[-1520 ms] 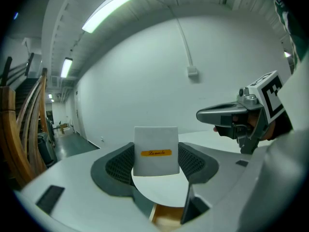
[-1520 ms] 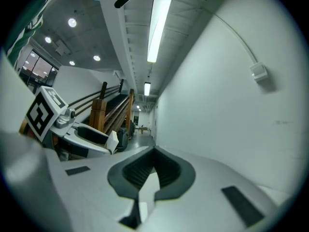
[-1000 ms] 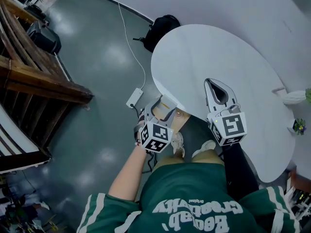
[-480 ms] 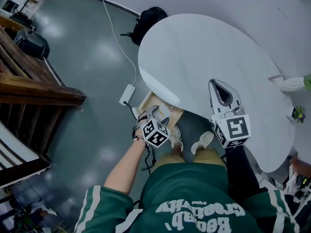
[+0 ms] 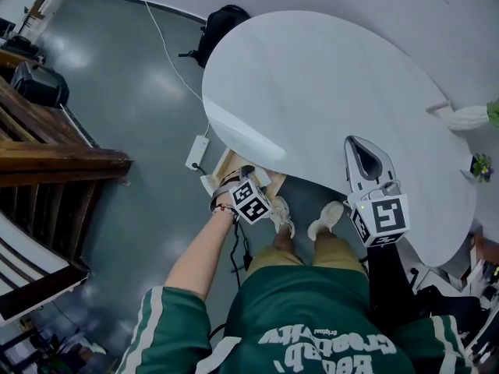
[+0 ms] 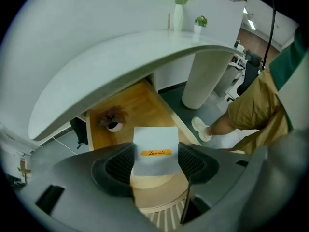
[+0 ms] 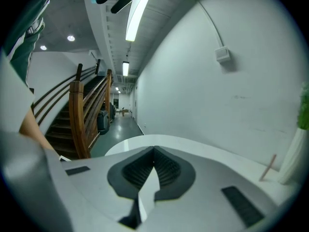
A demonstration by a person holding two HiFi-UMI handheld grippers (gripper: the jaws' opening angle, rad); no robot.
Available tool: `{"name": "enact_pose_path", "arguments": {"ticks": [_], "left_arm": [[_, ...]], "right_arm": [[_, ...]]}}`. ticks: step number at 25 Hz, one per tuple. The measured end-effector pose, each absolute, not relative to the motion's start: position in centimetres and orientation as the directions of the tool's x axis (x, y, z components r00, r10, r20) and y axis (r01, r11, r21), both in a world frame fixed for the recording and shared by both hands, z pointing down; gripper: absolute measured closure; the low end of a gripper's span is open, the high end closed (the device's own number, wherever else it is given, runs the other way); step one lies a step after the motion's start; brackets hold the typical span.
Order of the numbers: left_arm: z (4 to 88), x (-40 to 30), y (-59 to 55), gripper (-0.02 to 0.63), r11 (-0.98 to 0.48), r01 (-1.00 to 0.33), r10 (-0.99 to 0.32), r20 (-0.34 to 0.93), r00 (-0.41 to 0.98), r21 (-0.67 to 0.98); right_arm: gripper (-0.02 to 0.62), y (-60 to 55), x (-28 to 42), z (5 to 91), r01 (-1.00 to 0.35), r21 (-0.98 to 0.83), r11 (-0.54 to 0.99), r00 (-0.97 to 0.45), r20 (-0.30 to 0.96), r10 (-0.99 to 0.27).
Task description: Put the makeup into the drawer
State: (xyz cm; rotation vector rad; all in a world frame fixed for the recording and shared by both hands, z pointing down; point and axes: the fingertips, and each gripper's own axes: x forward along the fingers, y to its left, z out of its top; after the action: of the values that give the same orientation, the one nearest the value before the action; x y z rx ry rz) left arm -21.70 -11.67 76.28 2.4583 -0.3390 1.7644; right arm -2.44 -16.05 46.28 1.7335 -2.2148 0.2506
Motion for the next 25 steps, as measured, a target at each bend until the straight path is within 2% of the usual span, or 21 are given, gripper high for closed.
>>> {"name": "enact_pose_path", "arguments": {"ticks": [9,18,25], "left_arm": [[81.5,-20.5,-12.2,0.324,-0.997,-0.066,-0.065,0.965,0.254,-0.050],[85.2,-19.6,-9.9,0.324,-0.988,0.156,0.018,0.980,0.199,-0.014],[87.1,-19.4,-9.6,0.324,-0.973,0.226,-0.002,0.986,0.169,-0.041]], "right_arm": [[0.591,-14.0,0.7,48.2,-0.978,0.063,0.199,-0.157,0.403,-0.902],[0.591,-12.7,4.0,48.9,-0.987,0.079,0.138,-0.091,0.431,-0.898],[0.591,-12.0,4.3,49.8,-0.988,0.082,0.128,-0.079,0.447,-0.891]]}}
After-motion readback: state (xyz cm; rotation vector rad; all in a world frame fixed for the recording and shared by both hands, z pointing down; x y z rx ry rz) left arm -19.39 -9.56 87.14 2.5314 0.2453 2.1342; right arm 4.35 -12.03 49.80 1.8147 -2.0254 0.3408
